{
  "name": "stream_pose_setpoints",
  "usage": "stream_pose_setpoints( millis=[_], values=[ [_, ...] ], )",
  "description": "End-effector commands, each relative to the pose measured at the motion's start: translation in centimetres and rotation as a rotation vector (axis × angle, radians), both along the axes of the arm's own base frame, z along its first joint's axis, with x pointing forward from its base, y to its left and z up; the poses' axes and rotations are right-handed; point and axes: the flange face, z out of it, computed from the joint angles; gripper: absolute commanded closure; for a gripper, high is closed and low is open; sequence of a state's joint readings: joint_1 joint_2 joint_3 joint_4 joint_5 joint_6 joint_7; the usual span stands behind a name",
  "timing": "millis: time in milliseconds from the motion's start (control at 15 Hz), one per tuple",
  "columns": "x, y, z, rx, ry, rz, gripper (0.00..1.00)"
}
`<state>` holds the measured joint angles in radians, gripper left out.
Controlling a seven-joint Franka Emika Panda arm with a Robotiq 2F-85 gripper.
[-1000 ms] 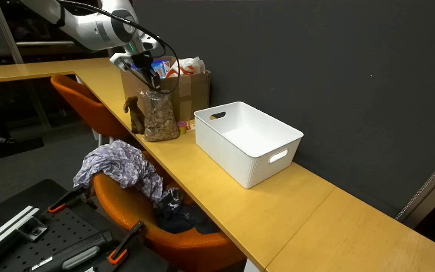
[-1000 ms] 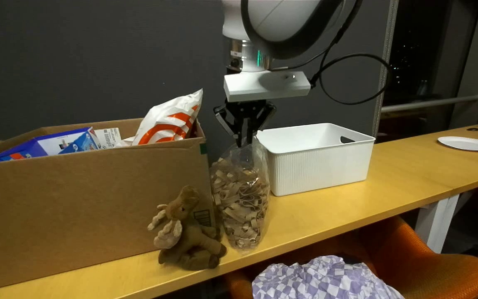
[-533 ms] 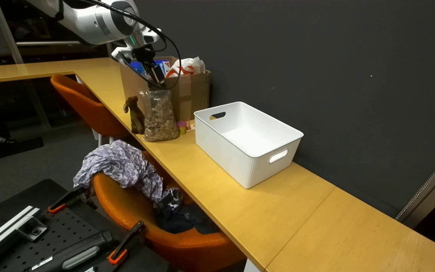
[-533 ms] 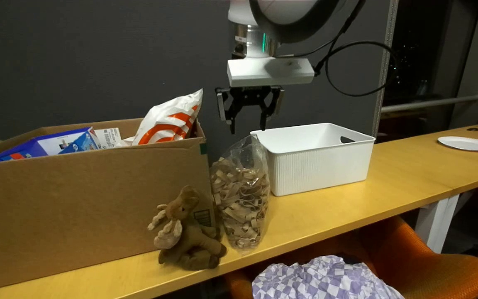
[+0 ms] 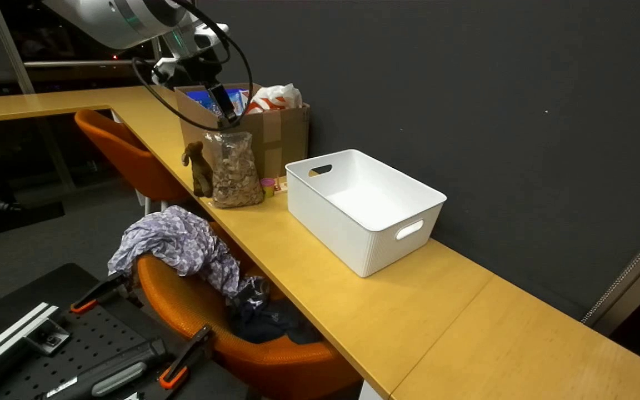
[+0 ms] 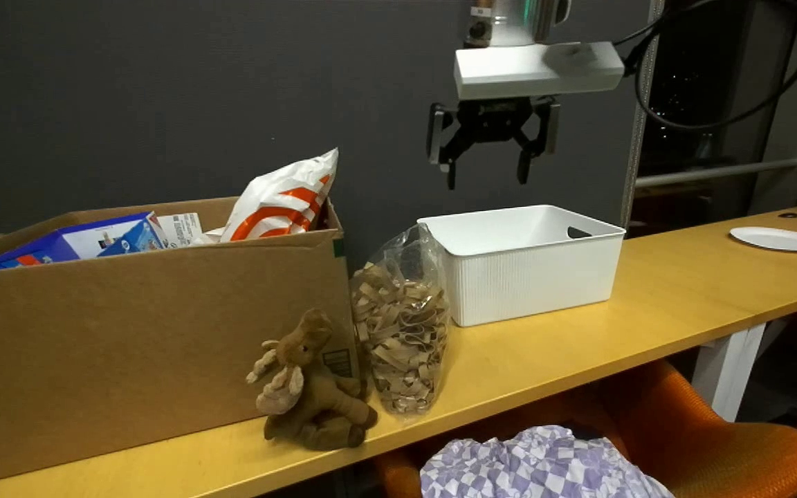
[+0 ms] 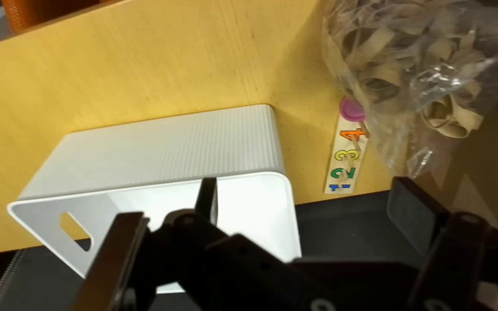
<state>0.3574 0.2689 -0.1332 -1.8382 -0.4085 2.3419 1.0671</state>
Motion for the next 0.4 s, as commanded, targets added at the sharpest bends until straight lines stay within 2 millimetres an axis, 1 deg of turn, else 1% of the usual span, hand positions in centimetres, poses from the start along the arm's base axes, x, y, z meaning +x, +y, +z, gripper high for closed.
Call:
stream_pose_setpoints(
  millis=[0,67,200,333],
  values=[
    [-4.1,-3.8,-0.7,0.001,0.016,-0.067,0.0],
    [-4.4,-5.1,-1.2,0.001,0.022,-0.07,0.0],
    [-4.5,-7.7,-2.4,0.002,0.026,-0.082,0.0],
    [-4.1,-9.7,-3.7,0.005,0.014,-0.081,0.0]
  ],
)
